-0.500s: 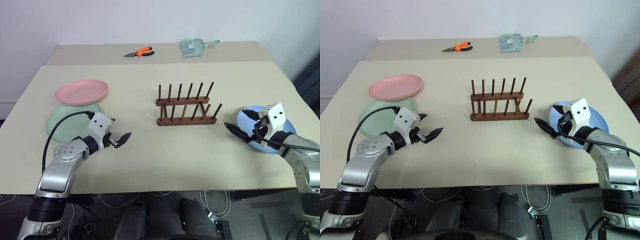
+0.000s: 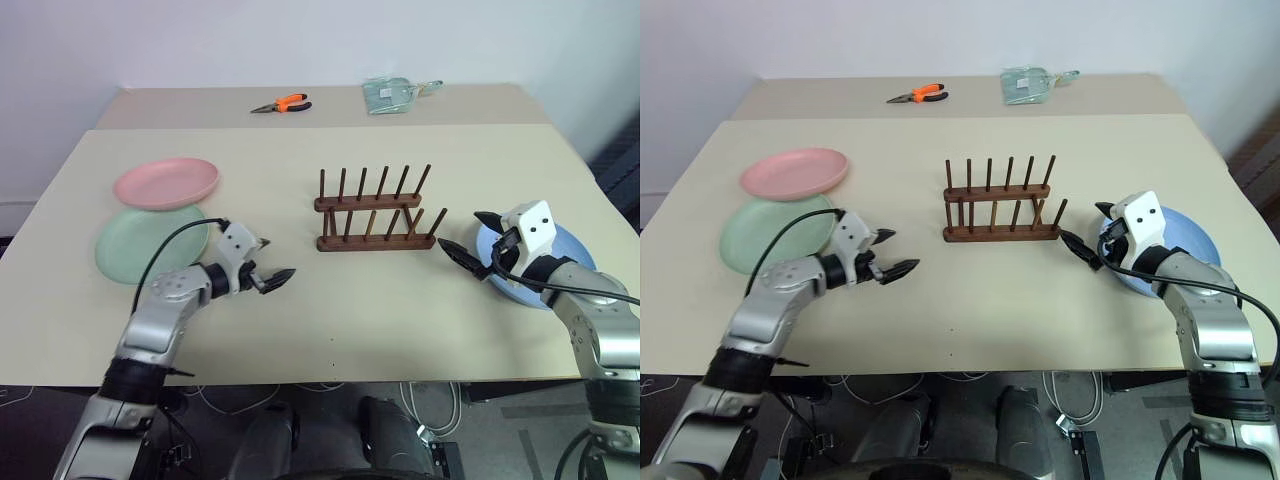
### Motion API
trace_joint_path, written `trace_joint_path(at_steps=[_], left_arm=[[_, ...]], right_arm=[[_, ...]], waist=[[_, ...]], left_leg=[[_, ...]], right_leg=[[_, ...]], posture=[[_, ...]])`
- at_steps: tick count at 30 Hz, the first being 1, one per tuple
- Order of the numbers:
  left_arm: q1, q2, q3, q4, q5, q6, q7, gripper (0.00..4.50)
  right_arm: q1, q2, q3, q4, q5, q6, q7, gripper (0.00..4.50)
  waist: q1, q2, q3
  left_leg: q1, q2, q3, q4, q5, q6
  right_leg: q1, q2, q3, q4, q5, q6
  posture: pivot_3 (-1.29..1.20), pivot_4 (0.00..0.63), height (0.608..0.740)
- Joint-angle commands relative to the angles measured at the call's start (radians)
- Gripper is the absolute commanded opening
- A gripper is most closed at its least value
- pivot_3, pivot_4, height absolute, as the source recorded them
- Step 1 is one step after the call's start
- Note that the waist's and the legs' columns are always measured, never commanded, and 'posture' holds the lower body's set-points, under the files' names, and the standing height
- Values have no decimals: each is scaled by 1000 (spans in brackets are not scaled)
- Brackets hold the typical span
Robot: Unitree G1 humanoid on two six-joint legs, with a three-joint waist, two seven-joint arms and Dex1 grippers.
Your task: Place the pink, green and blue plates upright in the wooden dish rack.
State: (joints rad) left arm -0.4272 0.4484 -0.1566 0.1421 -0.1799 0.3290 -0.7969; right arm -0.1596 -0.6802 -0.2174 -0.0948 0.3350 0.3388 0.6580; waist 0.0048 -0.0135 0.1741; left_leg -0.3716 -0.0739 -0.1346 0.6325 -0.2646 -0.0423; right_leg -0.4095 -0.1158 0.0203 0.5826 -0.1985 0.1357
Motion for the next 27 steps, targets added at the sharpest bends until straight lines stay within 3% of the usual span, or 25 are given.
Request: trace_joint_path(at_steps=[1, 8, 11, 17, 27], left_arm=[[-137, -65, -73, 172, 48, -102, -69, 4476], [-365, -217, -111, 632, 128, -283, -102, 4476], [-392, -249, -107, 719, 138, -344, -139, 3629], [-380, -251, -98, 713, 137, -410, -234, 848], [-206, -94, -124, 332, 79, -354, -490, 783]], right_arm=[[59, 19, -38, -125, -17, -4, -59, 4500], [258, 78, -105, -381, -9, 75, -175, 4500], [337, 93, -137, -466, -6, 109, -204, 4500], [427, 76, -183, -540, -4, 146, -201, 4500], [472, -12, -258, -569, 52, 213, -98, 4500]], waist=[[8, 0, 0], [9, -1, -1], [9, -1, -1], [8, -1, -1], [7, -1, -1]], left_leg=[[0, 0, 0, 0, 0, 0], [0, -1, 0, 0, 0, 0], [0, -1, 0, 0, 0, 1], [0, 0, 0, 0, 0, 1], [0, 0, 0, 0, 0, 1]], right_leg=[[0, 0, 0, 0, 0, 0], [0, -1, -1, -1, 0, 1], [1, -1, 0, -1, -3, 5], [1, -1, 0, -1, -3, 5], [1, -1, 0, 0, -2, 4]], posture=[[0, 150, 740], [0, 150, 740], [0, 150, 740], [0, 150, 740], [0, 150, 740]])
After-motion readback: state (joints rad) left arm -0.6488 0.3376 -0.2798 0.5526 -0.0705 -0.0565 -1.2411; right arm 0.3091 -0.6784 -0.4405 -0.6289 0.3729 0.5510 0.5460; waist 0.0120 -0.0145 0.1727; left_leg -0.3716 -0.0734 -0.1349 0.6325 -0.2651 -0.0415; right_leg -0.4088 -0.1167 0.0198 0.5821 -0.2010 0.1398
